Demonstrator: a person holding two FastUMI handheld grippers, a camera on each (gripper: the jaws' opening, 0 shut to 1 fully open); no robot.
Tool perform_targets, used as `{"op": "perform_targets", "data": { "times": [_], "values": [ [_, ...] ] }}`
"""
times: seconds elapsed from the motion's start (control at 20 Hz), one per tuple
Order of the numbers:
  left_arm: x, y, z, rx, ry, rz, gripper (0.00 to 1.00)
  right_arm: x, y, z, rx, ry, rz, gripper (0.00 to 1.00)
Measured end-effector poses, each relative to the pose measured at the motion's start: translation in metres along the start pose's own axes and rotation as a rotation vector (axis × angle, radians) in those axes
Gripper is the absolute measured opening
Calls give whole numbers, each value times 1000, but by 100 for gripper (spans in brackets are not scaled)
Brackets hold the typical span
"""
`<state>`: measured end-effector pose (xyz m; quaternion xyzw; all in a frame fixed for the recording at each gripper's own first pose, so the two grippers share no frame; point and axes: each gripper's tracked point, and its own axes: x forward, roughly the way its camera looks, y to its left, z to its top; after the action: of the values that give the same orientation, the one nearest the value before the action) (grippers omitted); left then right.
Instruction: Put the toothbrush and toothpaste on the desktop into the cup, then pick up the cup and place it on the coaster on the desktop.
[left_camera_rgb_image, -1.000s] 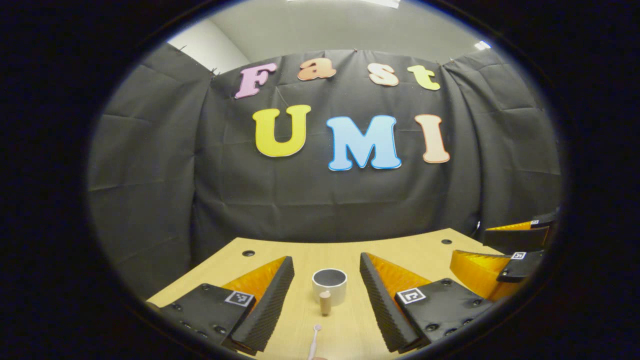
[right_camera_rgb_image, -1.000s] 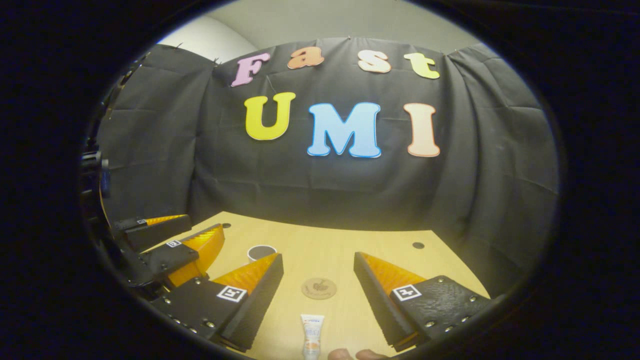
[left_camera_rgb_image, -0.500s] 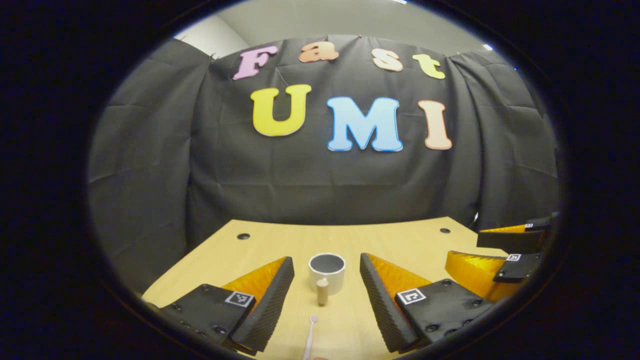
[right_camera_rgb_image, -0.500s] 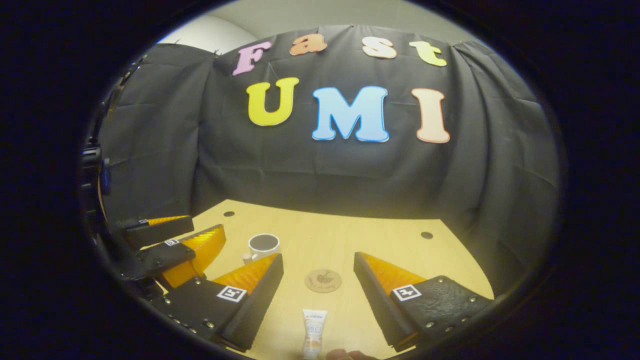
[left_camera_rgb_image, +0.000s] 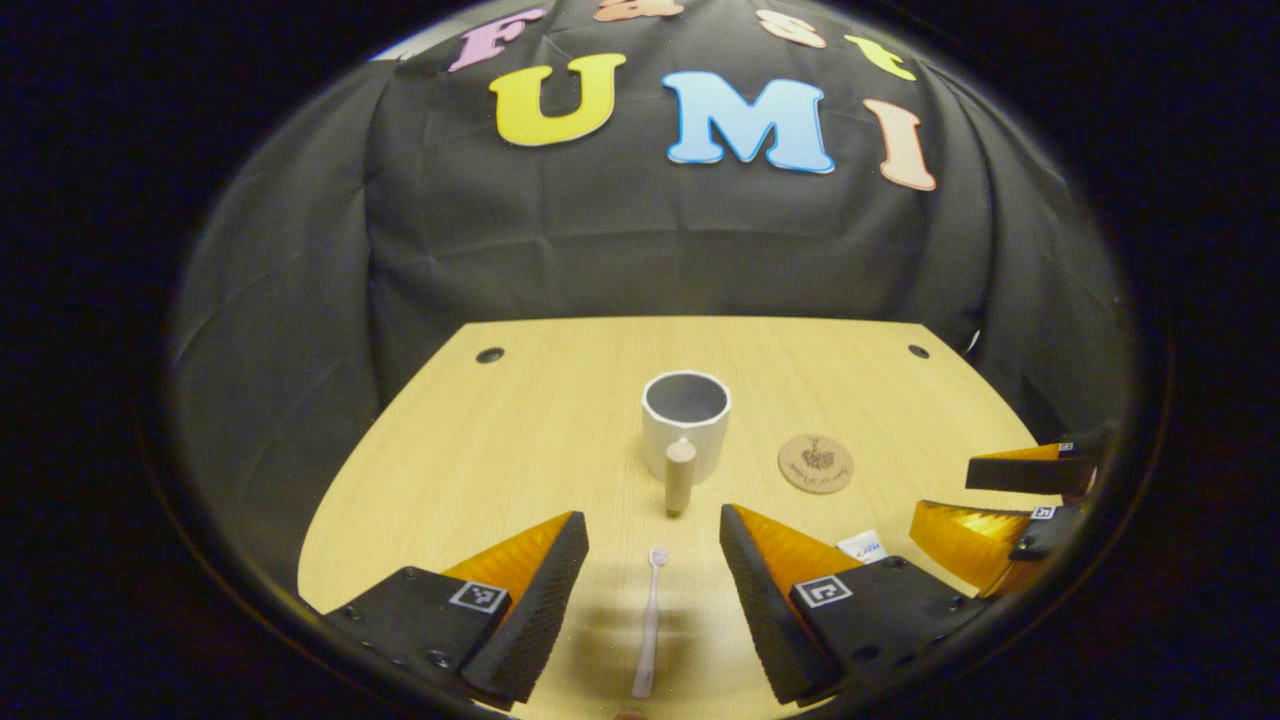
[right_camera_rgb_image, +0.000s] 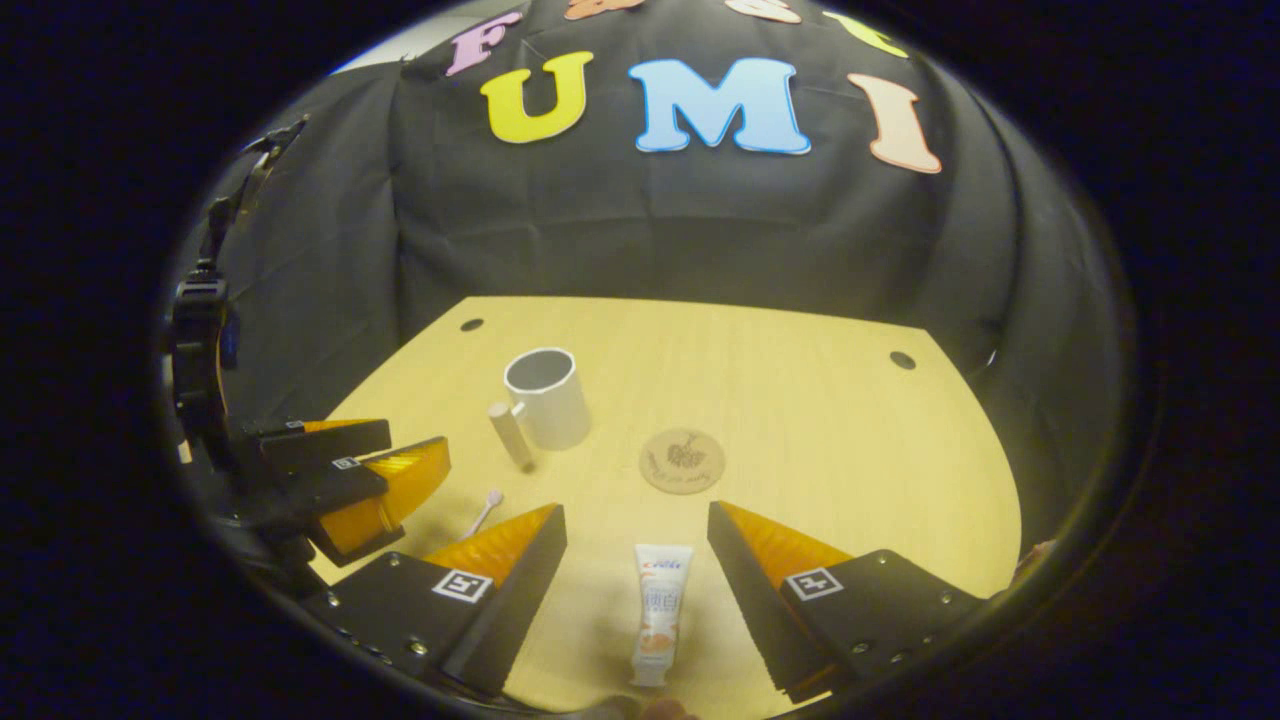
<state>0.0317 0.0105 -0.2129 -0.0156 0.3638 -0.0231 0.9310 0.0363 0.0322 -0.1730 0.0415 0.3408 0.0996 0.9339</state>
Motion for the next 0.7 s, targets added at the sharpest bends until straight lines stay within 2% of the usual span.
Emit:
{"op": "perform_targets", "data": {
  "times": [0.3, 0.7],
  "values": [
    [17, 2, -31, 8, 160, -23, 89, 15, -2, -26, 9, 123, 16, 90],
    [42, -10, -82, 65, 418, -99, 89, 31, -9, -60, 59, 313, -23, 94]
  ]
}}
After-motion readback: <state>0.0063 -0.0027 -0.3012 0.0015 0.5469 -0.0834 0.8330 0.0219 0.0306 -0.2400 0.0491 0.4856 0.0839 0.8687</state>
